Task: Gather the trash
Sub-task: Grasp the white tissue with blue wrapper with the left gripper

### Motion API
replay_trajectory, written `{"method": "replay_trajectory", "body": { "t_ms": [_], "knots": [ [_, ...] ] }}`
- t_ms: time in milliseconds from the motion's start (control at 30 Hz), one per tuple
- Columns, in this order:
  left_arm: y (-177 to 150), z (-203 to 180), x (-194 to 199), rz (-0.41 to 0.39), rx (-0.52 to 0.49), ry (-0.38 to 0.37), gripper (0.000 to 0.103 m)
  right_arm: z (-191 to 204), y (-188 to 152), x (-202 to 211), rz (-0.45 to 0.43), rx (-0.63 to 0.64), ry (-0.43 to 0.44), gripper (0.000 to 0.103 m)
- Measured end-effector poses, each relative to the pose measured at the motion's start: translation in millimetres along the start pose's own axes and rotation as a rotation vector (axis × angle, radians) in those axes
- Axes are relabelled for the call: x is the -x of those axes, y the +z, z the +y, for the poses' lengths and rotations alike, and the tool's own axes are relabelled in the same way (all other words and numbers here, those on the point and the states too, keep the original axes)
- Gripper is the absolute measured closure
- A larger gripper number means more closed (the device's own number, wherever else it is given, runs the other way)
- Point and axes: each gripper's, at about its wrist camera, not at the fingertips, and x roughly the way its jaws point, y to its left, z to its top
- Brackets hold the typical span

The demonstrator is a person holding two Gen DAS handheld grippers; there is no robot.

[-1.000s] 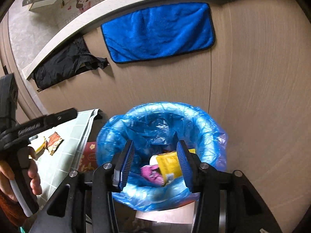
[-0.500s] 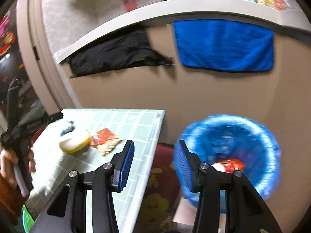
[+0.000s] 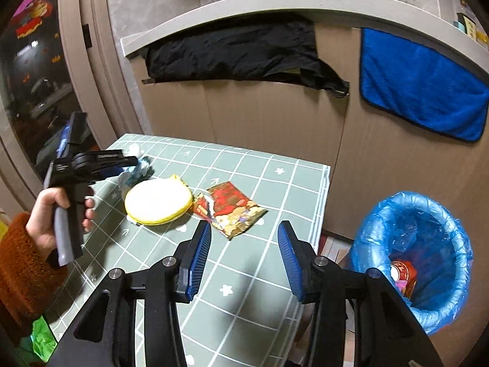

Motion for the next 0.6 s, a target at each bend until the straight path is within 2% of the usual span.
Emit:
{"method": "replay_trajectory", "body": {
  "t_ms": [167, 233, 400, 500, 600],
  "knots": [
    [-3, 6, 10, -0.012, -0.013, -0.010, 0.062, 16, 1, -5, 0.019, 0.044, 0.010, 0.060],
    [-5, 12, 20, -0.004, -0.028, -0.046, 0.064, 24, 1, -9, 0.032, 0.069, 0.011, 0.060],
    [-15, 33, 65, -0.036, -0.046, -0.106, 0.064, 42, 3, -25, 0.069, 0.088, 0.050, 0.060],
    [-23, 47, 98, -0.082, -0.067, -0.110, 0.064, 58, 5, -34, 0.077, 0.126, 0.076, 0.060],
    [-34, 60, 121, -0.108, -0.085, -0.106, 0.064, 78, 6, -41, 0.066, 0.218, 0.045, 0.061]
  ]
}}
